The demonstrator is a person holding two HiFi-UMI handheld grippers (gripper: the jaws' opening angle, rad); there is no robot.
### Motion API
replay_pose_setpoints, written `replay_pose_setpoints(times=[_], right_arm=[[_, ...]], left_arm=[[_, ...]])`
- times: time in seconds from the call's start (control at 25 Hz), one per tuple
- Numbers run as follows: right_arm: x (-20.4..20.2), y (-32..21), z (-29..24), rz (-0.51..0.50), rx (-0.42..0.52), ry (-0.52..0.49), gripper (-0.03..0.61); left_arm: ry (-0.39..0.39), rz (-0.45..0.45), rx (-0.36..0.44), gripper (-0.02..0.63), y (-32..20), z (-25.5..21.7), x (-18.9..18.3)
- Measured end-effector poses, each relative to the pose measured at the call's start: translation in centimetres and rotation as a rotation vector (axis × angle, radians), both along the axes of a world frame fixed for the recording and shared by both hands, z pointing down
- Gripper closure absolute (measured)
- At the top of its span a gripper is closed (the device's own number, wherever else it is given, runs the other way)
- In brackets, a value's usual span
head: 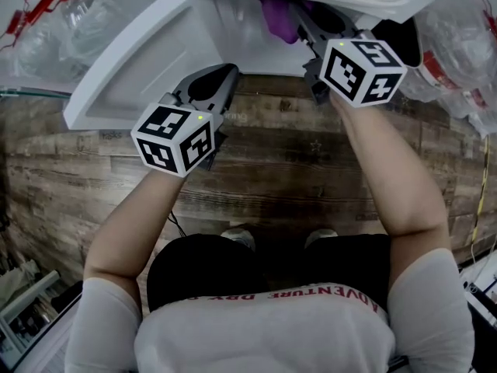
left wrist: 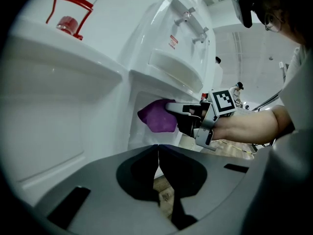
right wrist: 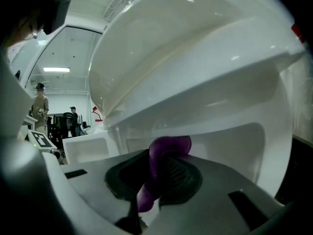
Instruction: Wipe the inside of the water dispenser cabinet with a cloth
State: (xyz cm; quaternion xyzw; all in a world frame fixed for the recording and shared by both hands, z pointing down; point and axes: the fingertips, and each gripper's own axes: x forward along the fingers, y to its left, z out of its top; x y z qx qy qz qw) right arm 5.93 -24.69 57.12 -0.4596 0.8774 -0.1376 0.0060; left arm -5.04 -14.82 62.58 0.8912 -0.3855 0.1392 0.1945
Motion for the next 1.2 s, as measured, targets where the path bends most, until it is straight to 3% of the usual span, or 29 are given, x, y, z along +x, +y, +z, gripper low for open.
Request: replay_pose_setpoints(times=[0.6, 0.92, 1.2], right_arm=[[-7.0, -1.6, -0.2, -0.069, -0.002, -0.065, 0.522], [-5.8, -0.8, 0.5, -0.109, 0.012, -0.004, 0.522], [-2.3, 1.5, 3.6, -0.124, -0.053, 0.089, 0.522]], left_arm=[[0.013, -0.044, -0.019, 0.586, -0.5, 0.8, -3.8], [0.023, -0.042, -0.02, 0.586, -0.9, 1.3, -2.7], [0.027, -0.04, -0.039, 0.586, -1.6, 2.5, -0.7]])
